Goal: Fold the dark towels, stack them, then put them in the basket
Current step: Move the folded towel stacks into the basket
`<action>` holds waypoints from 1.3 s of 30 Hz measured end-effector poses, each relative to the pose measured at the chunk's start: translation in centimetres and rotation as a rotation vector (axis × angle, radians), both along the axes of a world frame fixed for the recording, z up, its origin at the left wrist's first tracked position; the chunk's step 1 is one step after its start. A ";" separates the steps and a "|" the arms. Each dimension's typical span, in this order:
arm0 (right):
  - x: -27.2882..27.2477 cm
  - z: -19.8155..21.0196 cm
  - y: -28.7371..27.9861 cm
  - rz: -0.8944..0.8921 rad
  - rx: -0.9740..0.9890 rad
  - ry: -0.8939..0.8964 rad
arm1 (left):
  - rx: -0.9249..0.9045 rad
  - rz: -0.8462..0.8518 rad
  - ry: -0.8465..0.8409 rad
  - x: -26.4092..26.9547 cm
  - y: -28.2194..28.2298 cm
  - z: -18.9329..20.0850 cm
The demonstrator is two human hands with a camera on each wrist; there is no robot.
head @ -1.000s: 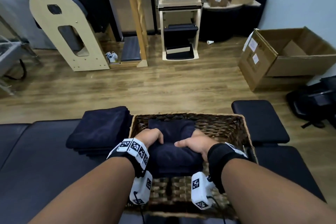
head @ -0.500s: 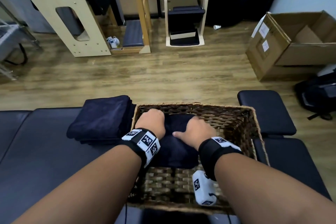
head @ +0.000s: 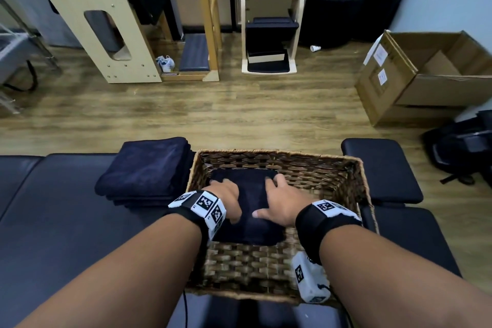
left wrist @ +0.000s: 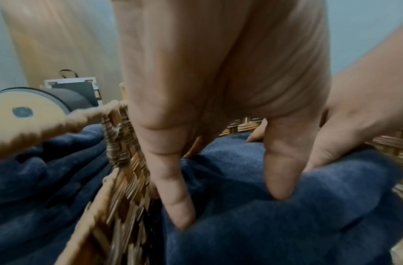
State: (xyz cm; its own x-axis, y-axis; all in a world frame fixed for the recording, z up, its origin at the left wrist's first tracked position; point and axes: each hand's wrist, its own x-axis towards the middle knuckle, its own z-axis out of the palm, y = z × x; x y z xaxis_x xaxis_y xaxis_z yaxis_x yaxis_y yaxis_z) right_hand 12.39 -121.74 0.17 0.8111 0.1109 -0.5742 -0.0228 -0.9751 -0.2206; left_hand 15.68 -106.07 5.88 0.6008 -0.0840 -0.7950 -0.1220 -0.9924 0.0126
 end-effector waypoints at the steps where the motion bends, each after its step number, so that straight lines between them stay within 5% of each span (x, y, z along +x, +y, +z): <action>1: 0.0 0.2 0.2 -0.003 -0.006 -0.005 | -0.011 -0.014 -0.005 -0.1 0.0 0.5; 9: 1.1 7.0 1.0 0.062 0.017 0.052 | -0.303 0.086 -0.186 0.3 1.7 4.7; 17: 2.0 13.9 11.1 -0.117 0.380 -0.237 | -0.375 0.249 -0.472 -0.2 13.0 9.0; 24: 3.3 10.4 23.1 -0.608 0.810 -0.178 | -0.270 0.309 -0.488 1.3 25.9 5.9; 29: 6.2 6.1 28.0 -0.833 0.698 -0.204 | -0.311 0.329 -0.401 4.5 31.3 2.0; 34: 9.5 -1.4 27.1 -0.998 0.643 -0.166 | -0.439 0.382 -0.277 7.4 31.9 -1.7; 39: 9.9 -0.3 27.5 -1.095 0.702 -0.089 | -0.564 0.469 -0.138 10.4 30.8 -4.8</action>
